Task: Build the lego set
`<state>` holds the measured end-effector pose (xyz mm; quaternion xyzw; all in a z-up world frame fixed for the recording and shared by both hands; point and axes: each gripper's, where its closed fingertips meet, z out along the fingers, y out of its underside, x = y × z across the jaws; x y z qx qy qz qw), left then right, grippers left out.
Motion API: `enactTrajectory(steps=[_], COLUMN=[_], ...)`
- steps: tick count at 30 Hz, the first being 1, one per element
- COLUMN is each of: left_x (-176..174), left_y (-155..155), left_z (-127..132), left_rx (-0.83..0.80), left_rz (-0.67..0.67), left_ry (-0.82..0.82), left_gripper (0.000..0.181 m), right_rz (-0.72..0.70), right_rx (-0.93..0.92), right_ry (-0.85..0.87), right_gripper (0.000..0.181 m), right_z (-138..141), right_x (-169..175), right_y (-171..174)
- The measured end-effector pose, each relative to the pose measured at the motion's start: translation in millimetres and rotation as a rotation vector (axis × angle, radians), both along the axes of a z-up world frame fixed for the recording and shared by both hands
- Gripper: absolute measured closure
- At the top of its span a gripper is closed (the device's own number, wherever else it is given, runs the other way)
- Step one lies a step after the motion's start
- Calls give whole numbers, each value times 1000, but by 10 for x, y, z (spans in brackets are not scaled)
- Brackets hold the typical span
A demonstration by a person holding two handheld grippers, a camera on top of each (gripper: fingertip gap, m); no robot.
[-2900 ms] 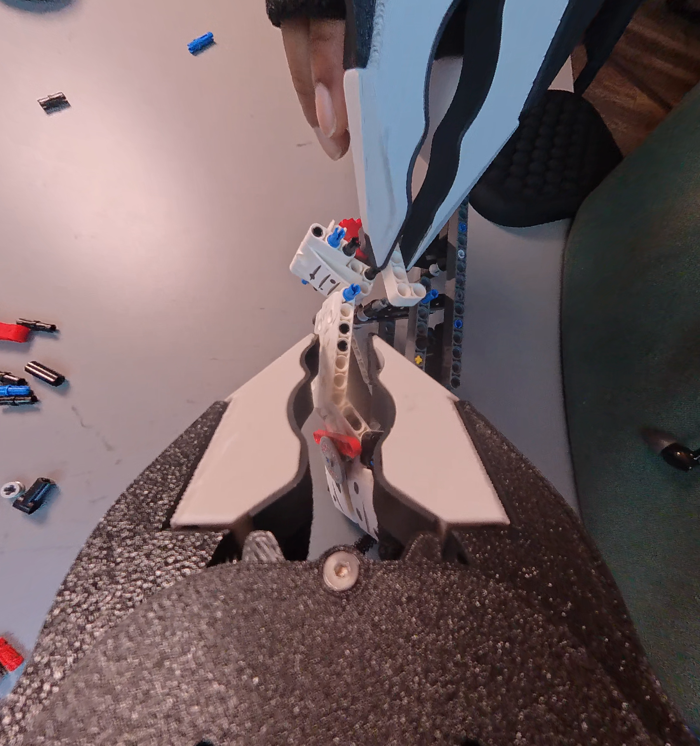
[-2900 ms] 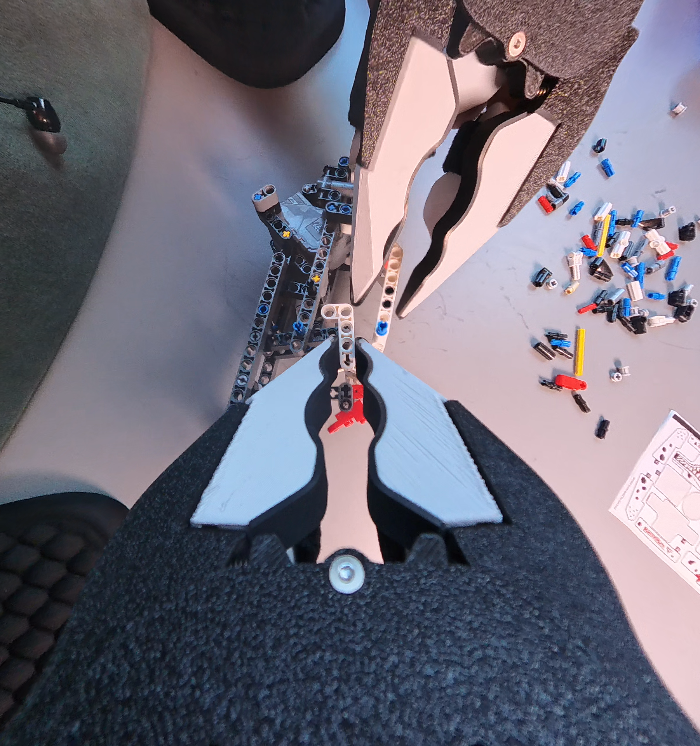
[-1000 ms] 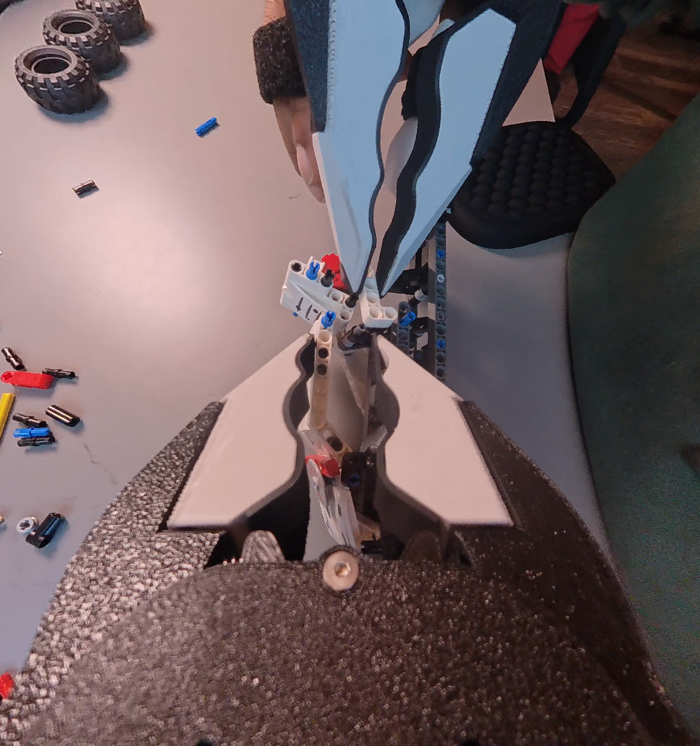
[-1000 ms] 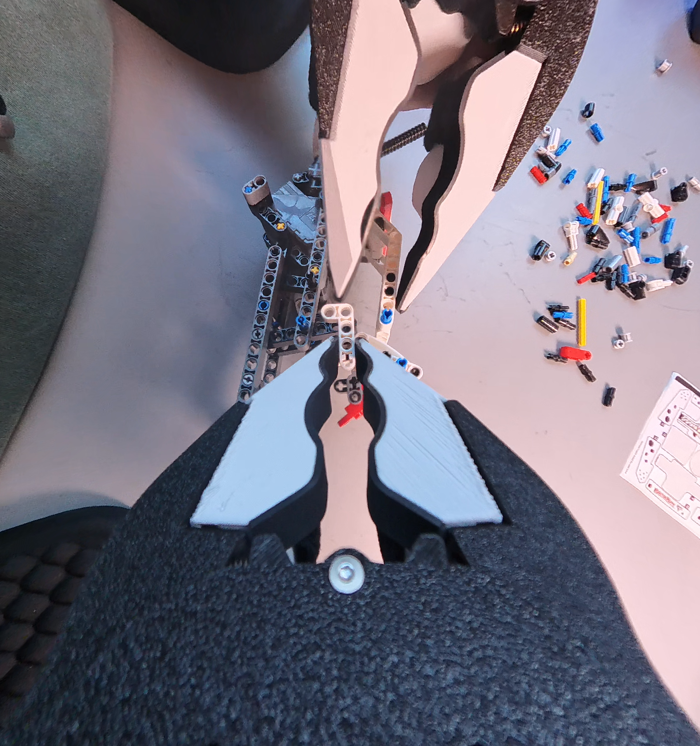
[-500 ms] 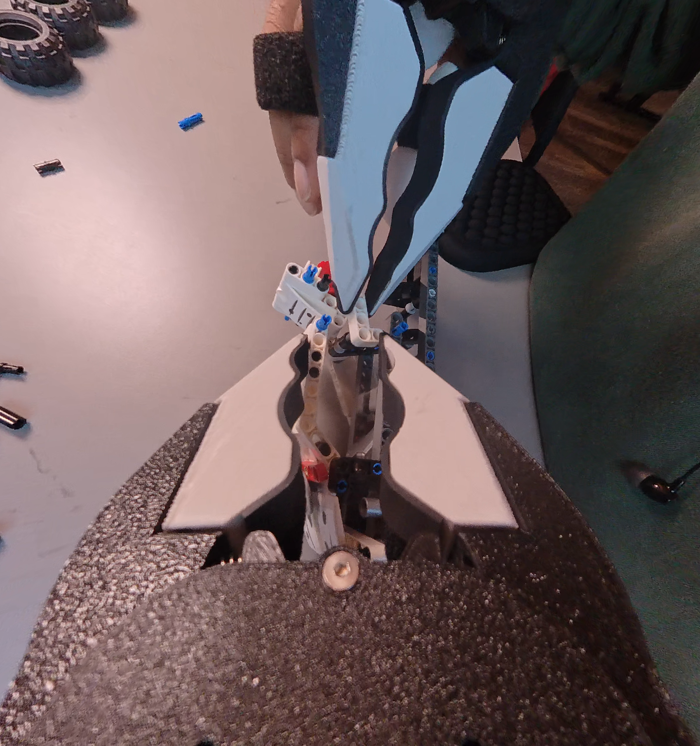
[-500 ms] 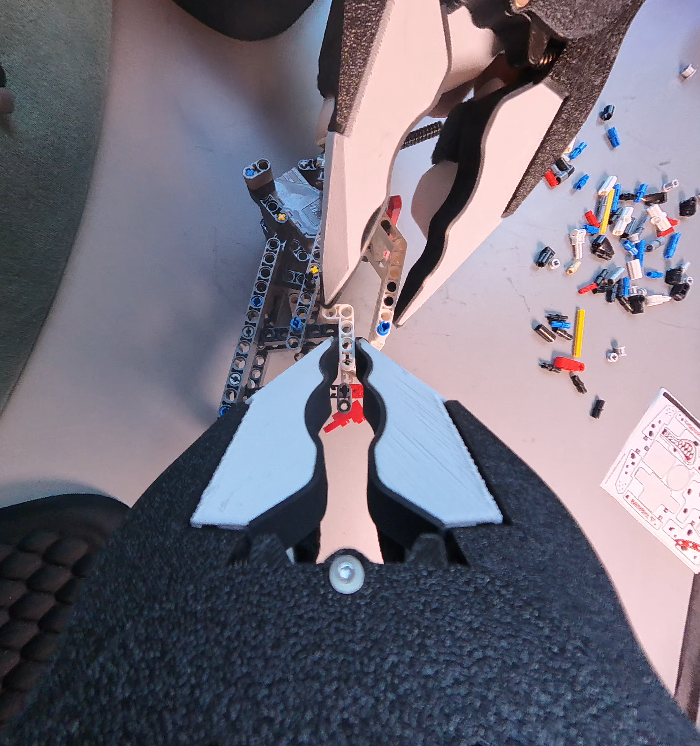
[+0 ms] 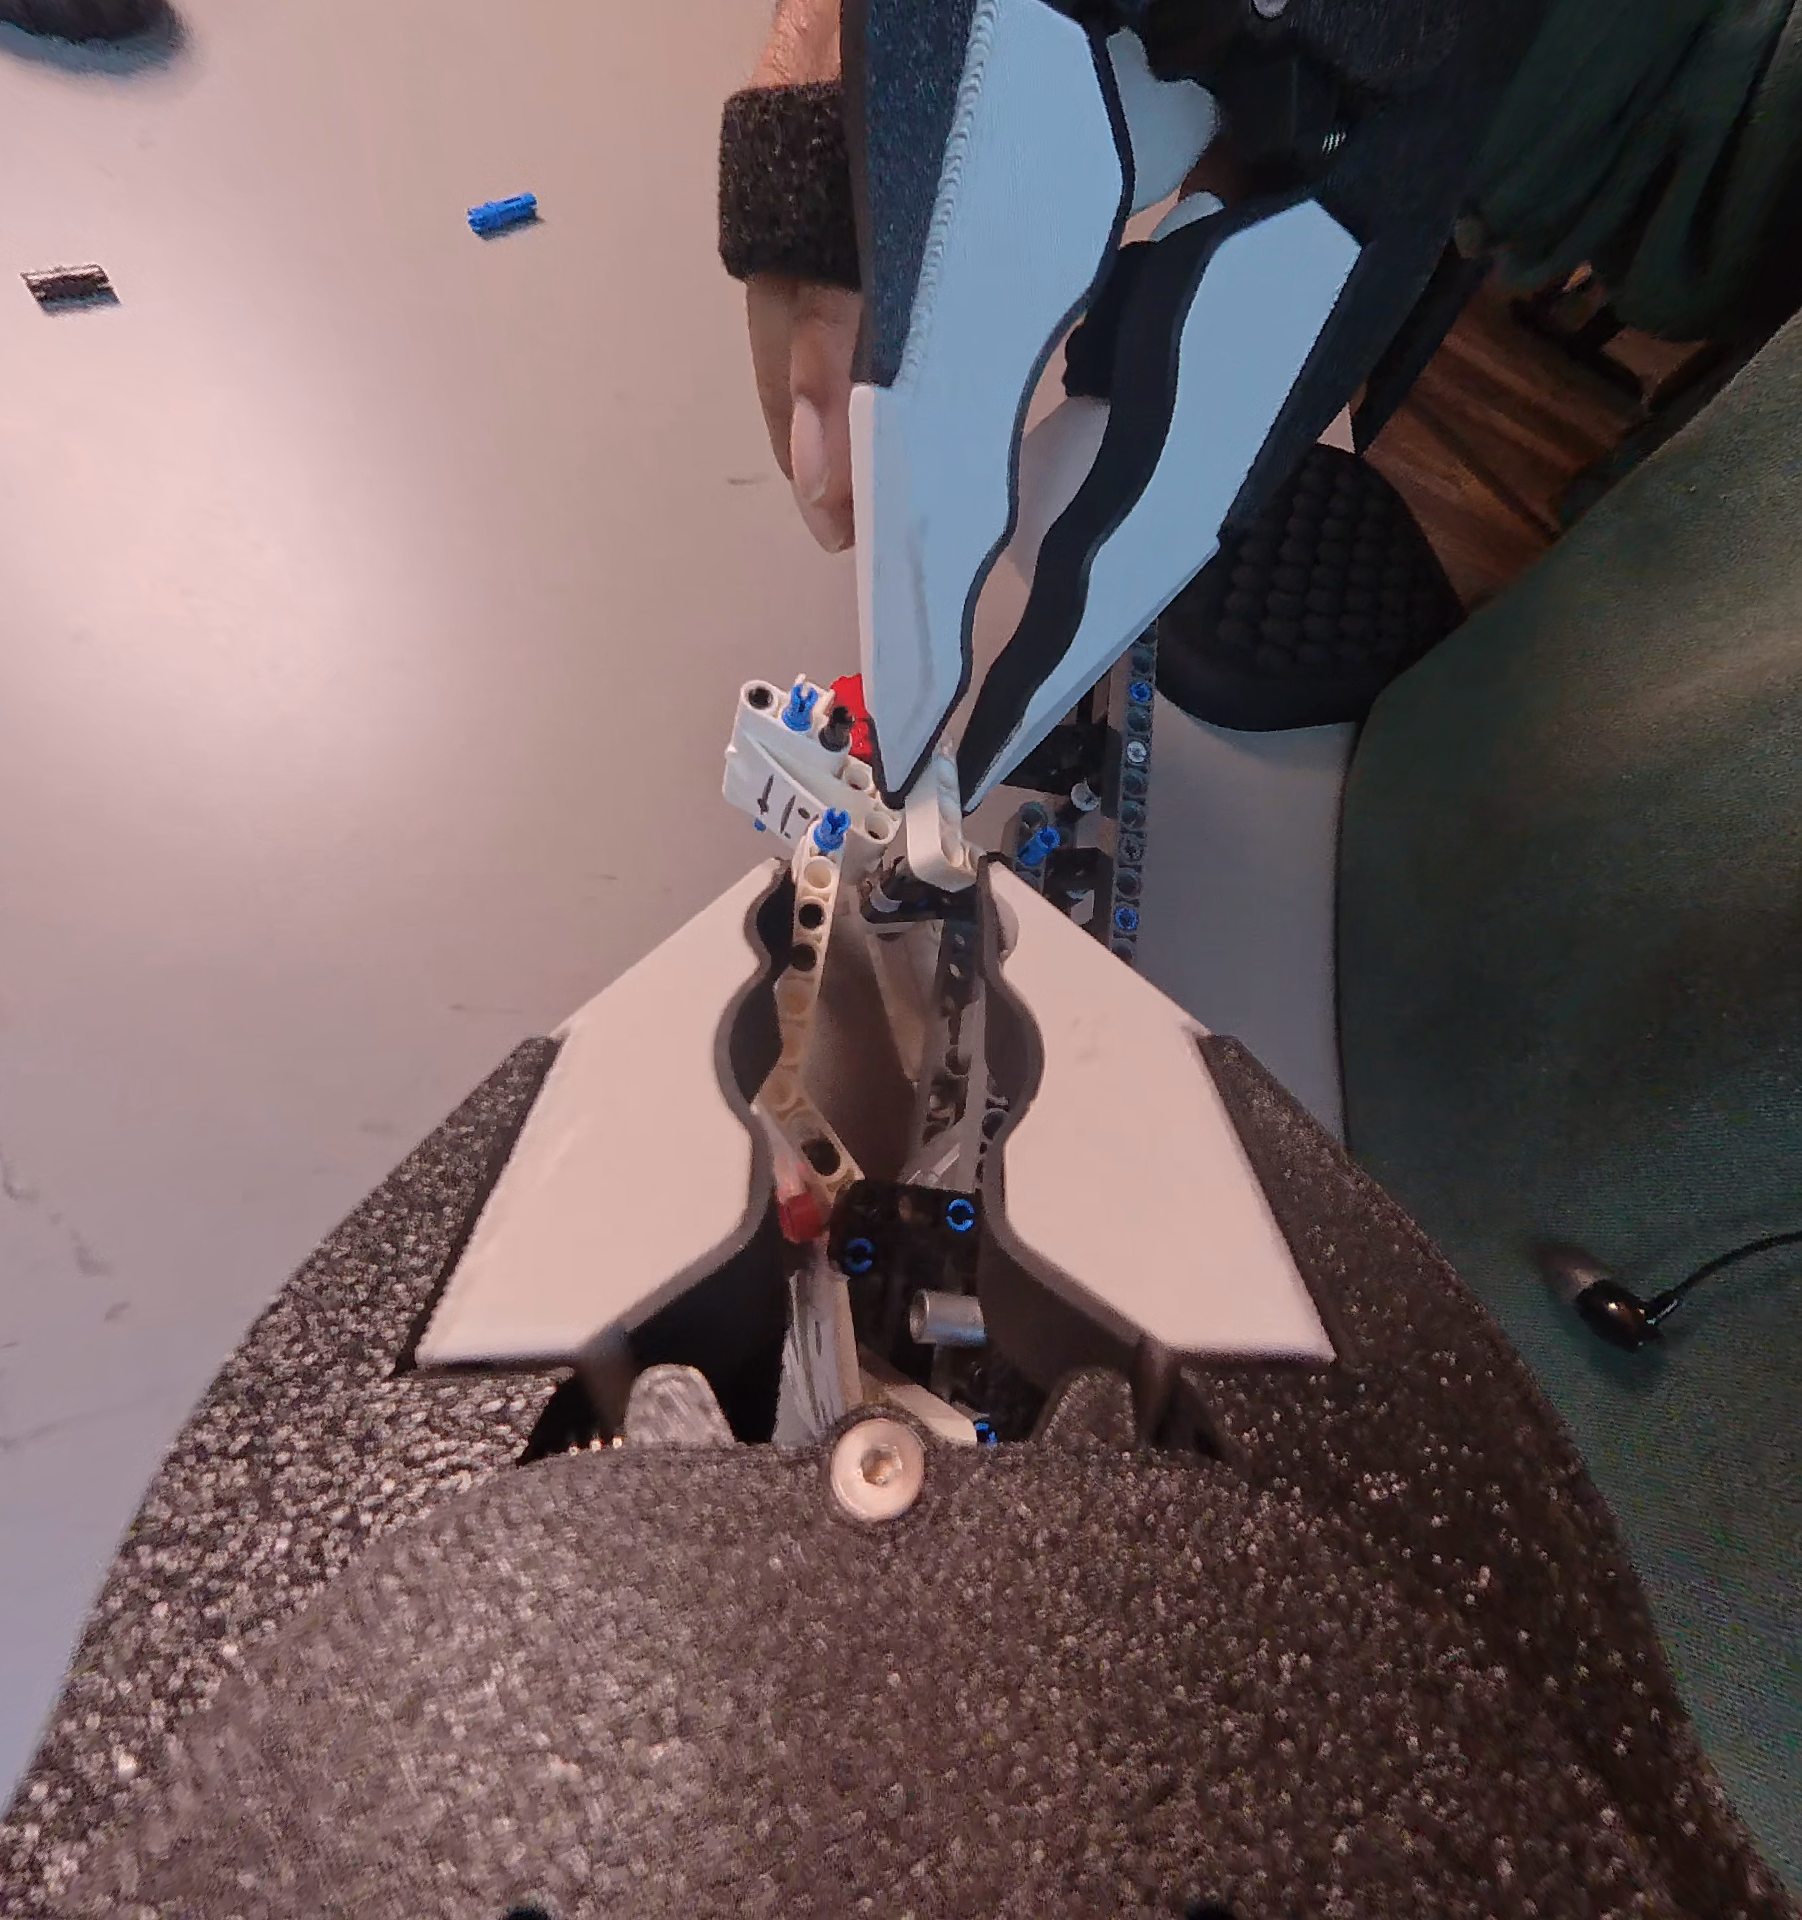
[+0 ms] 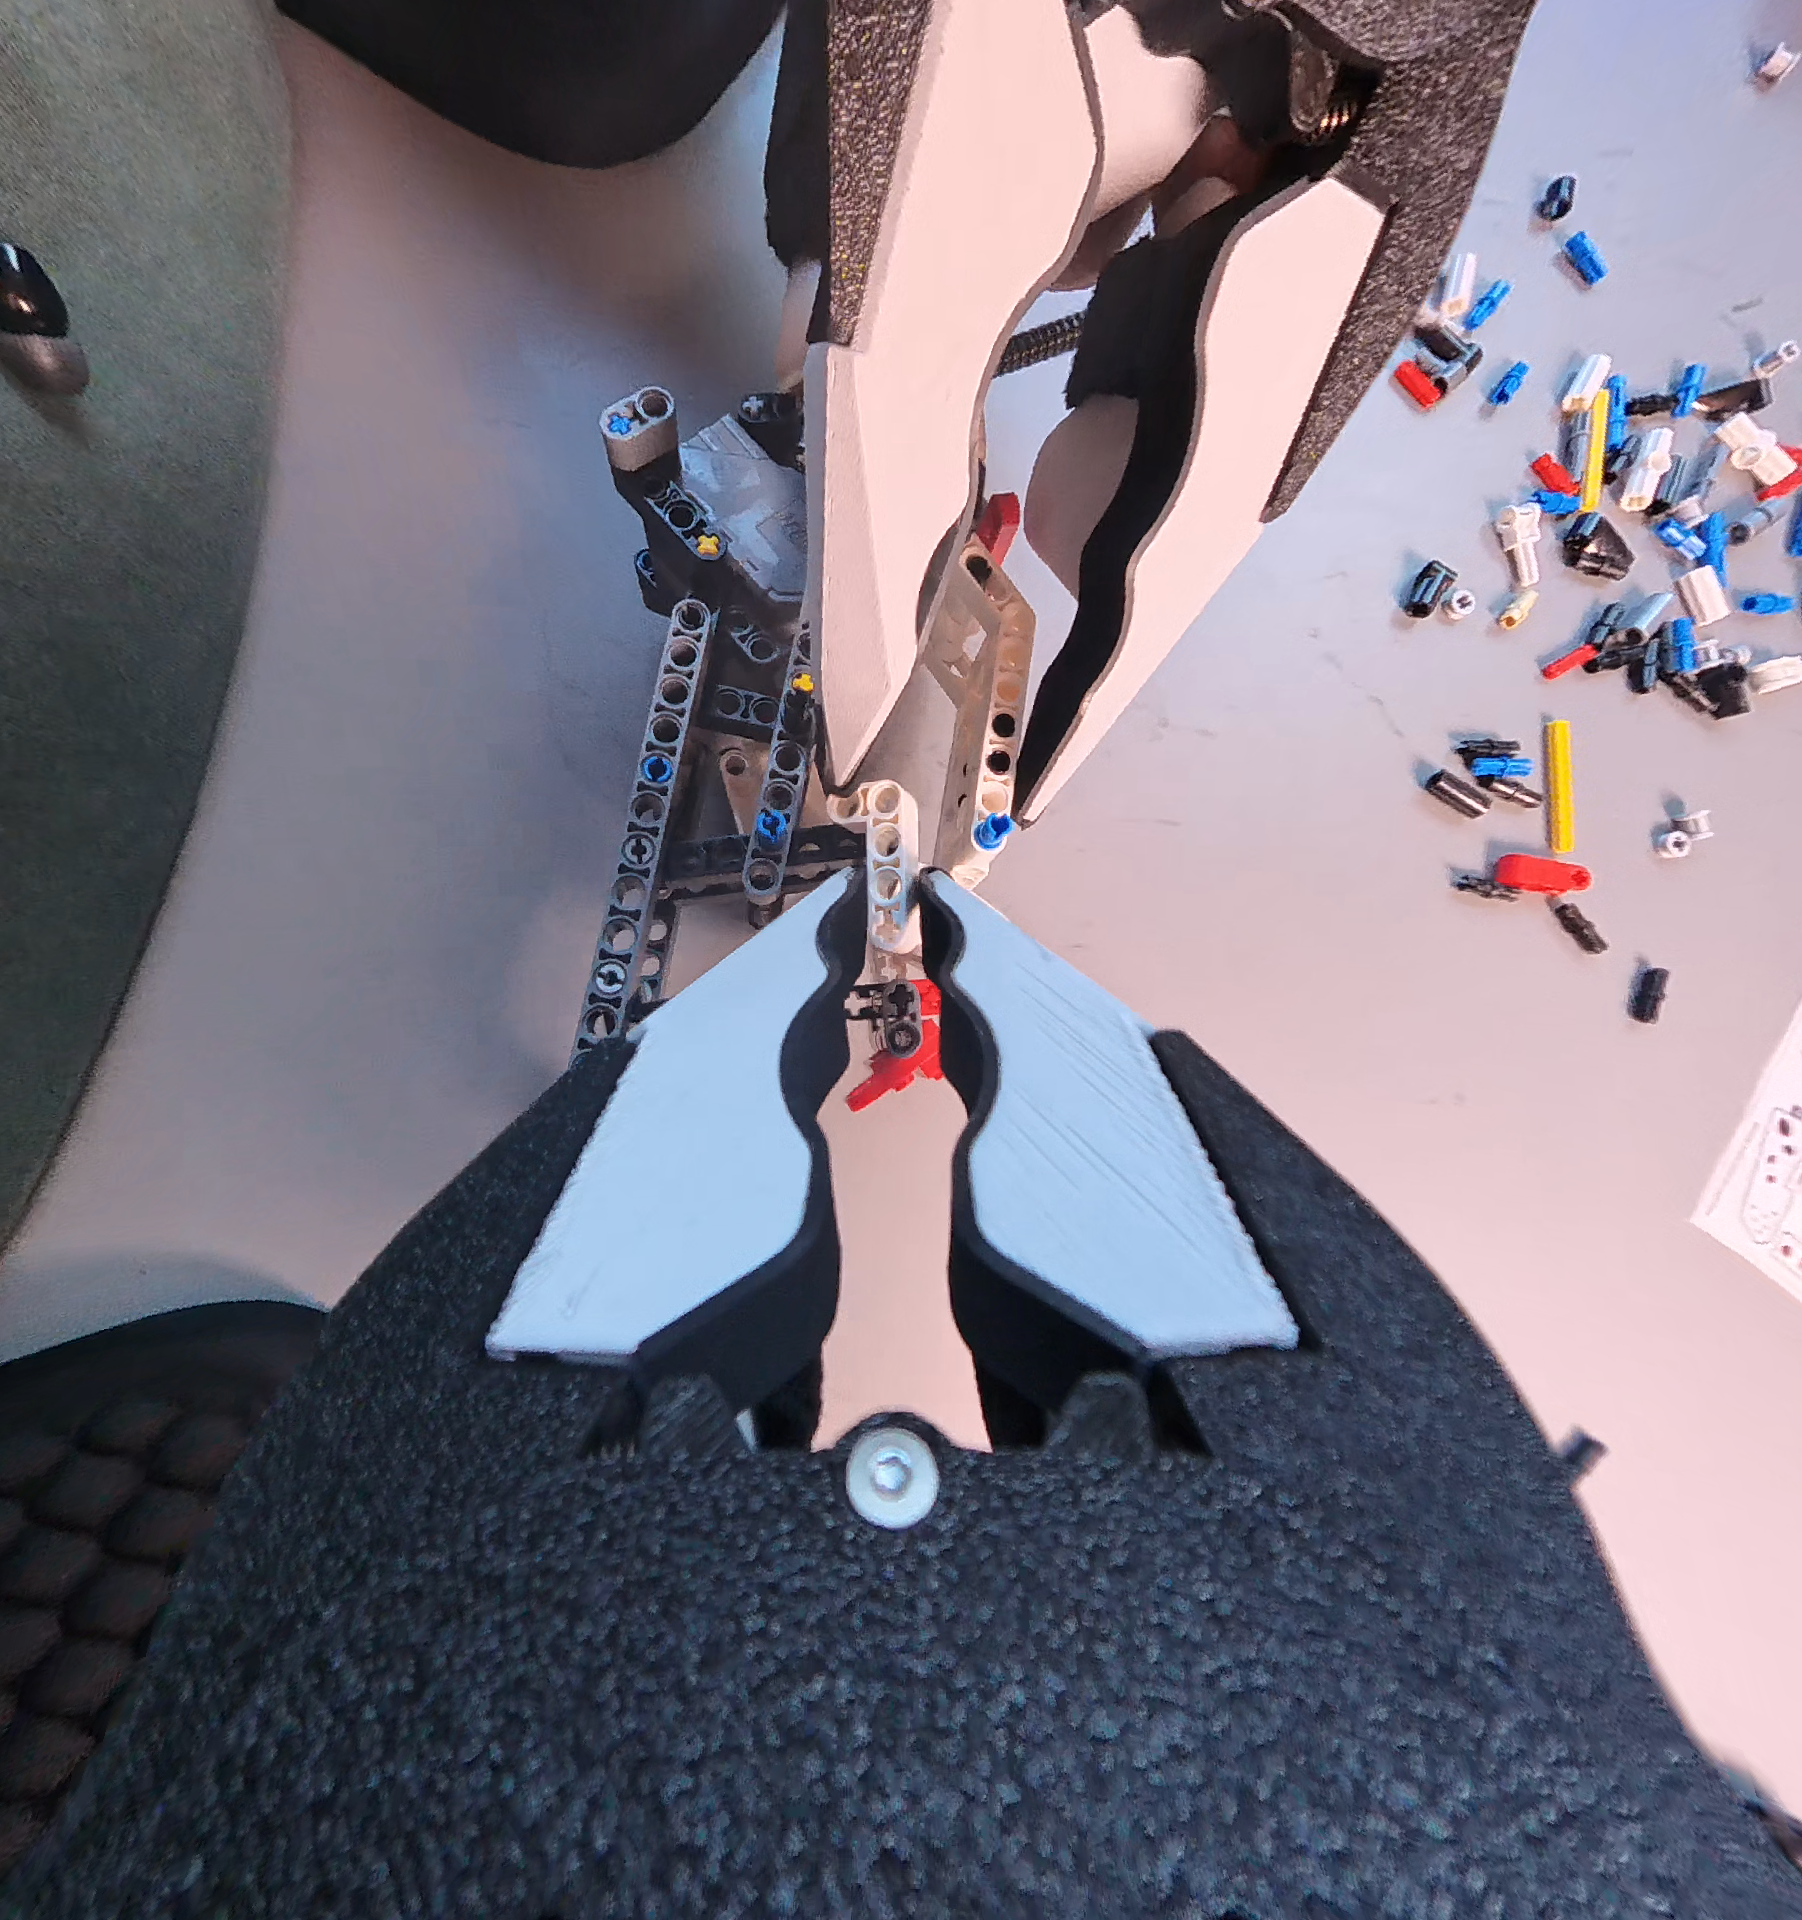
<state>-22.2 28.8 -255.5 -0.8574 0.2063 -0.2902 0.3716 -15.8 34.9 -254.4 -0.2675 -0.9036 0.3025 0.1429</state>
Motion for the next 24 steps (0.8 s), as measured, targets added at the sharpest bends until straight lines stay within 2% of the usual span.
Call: enactTrajectory(steps=[10, 24], left_x=[-36, -41], left_y=[77, 96], left_z=[-63, -63], left_rx=[-156, -172], left_rz=[25, 45], left_ry=[-109, -148], left_gripper=[148, 148], right_rz=[26, 91], right_rx=[11, 33], right_ry=[4, -15], right_gripper=[167, 173], right_z=[8, -43], right_x=[-43, -90], right_y=[71, 97])
